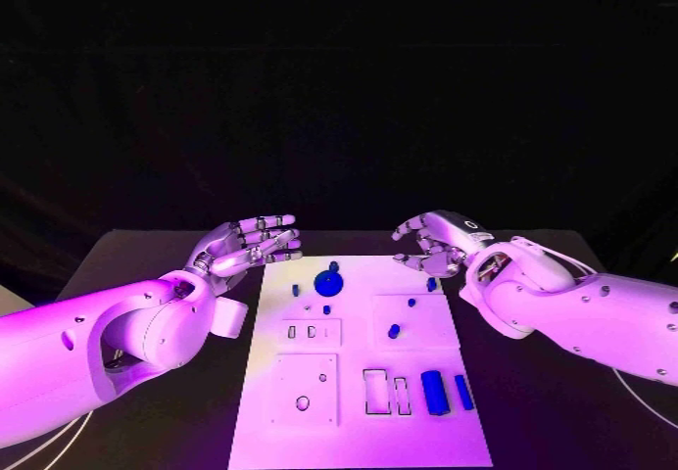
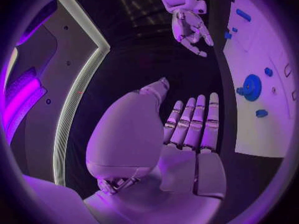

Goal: Assemble the parts on the task board

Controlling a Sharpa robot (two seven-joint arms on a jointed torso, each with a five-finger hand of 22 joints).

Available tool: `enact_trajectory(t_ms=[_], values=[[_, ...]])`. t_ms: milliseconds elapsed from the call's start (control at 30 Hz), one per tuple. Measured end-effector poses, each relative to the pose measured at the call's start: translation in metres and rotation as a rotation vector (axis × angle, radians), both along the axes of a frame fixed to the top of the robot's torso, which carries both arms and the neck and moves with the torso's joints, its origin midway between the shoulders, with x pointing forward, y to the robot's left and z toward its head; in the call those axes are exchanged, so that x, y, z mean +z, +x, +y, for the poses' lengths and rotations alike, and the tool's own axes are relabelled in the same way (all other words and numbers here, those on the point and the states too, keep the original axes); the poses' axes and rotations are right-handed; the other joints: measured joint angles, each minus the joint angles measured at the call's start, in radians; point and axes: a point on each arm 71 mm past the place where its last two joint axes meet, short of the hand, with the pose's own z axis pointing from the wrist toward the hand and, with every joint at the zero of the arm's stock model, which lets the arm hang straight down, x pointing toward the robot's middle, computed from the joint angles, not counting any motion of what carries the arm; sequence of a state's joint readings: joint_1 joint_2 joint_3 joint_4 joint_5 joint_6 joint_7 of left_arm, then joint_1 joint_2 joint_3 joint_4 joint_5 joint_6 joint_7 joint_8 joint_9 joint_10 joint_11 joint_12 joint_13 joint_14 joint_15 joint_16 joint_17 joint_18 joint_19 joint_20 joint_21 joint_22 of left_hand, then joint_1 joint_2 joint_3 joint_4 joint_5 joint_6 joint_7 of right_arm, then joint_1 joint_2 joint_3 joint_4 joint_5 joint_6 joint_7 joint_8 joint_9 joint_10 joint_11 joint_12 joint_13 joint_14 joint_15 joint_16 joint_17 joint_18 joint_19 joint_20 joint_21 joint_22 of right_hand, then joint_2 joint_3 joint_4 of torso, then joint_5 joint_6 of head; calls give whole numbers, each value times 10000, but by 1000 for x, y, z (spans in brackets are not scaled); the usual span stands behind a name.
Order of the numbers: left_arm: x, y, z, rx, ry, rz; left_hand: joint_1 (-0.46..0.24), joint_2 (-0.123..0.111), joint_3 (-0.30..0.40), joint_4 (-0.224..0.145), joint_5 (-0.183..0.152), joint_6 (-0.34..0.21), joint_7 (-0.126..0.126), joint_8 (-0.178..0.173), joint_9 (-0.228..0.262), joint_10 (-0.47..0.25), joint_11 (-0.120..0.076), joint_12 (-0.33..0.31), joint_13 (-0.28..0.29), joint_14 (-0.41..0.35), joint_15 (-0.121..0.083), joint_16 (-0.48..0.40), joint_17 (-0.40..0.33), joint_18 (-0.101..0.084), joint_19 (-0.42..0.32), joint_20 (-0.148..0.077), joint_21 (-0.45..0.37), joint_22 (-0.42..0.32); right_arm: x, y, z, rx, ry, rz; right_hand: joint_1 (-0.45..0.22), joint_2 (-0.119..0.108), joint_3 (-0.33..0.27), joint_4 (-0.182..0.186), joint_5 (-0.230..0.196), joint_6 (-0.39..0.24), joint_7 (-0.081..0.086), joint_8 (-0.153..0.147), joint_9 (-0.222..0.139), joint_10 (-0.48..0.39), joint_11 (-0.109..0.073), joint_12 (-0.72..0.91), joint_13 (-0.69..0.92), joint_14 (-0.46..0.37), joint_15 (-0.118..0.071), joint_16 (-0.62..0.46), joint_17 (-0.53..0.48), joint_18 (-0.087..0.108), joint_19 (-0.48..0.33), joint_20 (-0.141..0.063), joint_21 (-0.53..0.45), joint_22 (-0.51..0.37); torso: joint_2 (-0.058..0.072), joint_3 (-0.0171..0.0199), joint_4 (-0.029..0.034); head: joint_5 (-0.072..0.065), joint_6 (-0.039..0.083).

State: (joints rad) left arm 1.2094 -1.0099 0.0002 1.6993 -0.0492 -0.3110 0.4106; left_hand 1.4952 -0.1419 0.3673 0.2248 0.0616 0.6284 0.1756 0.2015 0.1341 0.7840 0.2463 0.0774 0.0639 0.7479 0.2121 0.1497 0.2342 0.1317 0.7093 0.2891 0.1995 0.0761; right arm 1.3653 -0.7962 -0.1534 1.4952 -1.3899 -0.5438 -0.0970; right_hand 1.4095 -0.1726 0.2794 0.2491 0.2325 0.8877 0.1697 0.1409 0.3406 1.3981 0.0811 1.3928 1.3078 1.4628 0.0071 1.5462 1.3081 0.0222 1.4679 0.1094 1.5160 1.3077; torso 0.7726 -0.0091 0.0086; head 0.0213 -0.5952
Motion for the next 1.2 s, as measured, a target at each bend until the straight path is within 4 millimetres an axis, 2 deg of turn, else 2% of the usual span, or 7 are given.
enact_trajectory(t_ms=[67,267,367,400,500,700,1200], values=[[0,1,0,-12,-4,3,-8,-8,0,0,0,341,47,135,65,176,-72,69,6,215,-52,89,0,146,128,-14,48,-9,3,0,-19,-168,121,209,121,-121,64,-64,-95,1,-1,0,-14,0,0,0,0,0,0,0,0,0,0,0,0,0,-22,6,-21,-32,-12],[0,1,1,-27,-22,-30,-59,-59,0,0,0,569,103,159,93,295,-122,69,5,474,-136,155,0,147,310,-30,115,-9,2,2,-57,-473,310,757,345,-345,83,-102,-328,-156,39,-108,-81,0,0,0,-1,0,0,0,-1,0,0,0,0,-1,-68,37,-98,-92,-45],[0,1,1,-25,-27,-48,-59,-59,0,0,0,611,116,197,100,303,-129,69,5,481,-143,171,1,153,345,6,115,-9,-2,4,-73,-620,270,906,364,-364,37,-149,-362,-175,30,-108,-88,0,1,0,-1,0,0,0,-2,0,0,0,0,-1,-71,47,-125,-120,-58],[0,1,1,-26,-31,-59,-59,-59,0,0,0,656,119,197,108,331,-158,69,5,510,-172,195,1,298,345,6,115,-9,-6,6,-81,-704,226,1002,409,-409,36,-149,-374,-175,30,-108,-95,0,1,0,-1,0,0,0,-2,0,0,0,0,-2,-72,57,-141,-131,-75],[0,2,1,-33,-40,-75,-59,-59,-1,0,0,731,122,248,119,331,-158,101,5,510,-172,195,1,298,381,-31,115,-9,-13,7,-89,-790,153,1185,408,-409,37,-149,-374,-175,30,-108,-95,-1,1,-1,-1,0,0,0,-2,0,0,0,0,-2,-77,70,-162,-140,-102],[-1,2,1,-31,-51,-105,-59,-59,28,-29,0,731,123,248,120,403,-159,107,4,584,-172,195,2,298,416,5,115,-9,-29,8,-95,-775,22,1555,409,-409,36,-149,-374,-175,30,-108,-95,-1,1,-1,-2,0,0,0,-3,0,0,0,0,-2,-76,82,-157,-158,-143],[-1,3,2,3,-70,-171,-59,-59,27,-29,0,815,136,286,130,439,-195,107,3,583,-172,195,3,296,451,-32,163,-8,-58,12,-80,-912,-144,2014,462,-355,36,-148,-374,-174,30,-108,-95,30,32,40,-3,0,0,-1,-4,0,0,0,-1,-3,-52,75,-144,-74,-256]])
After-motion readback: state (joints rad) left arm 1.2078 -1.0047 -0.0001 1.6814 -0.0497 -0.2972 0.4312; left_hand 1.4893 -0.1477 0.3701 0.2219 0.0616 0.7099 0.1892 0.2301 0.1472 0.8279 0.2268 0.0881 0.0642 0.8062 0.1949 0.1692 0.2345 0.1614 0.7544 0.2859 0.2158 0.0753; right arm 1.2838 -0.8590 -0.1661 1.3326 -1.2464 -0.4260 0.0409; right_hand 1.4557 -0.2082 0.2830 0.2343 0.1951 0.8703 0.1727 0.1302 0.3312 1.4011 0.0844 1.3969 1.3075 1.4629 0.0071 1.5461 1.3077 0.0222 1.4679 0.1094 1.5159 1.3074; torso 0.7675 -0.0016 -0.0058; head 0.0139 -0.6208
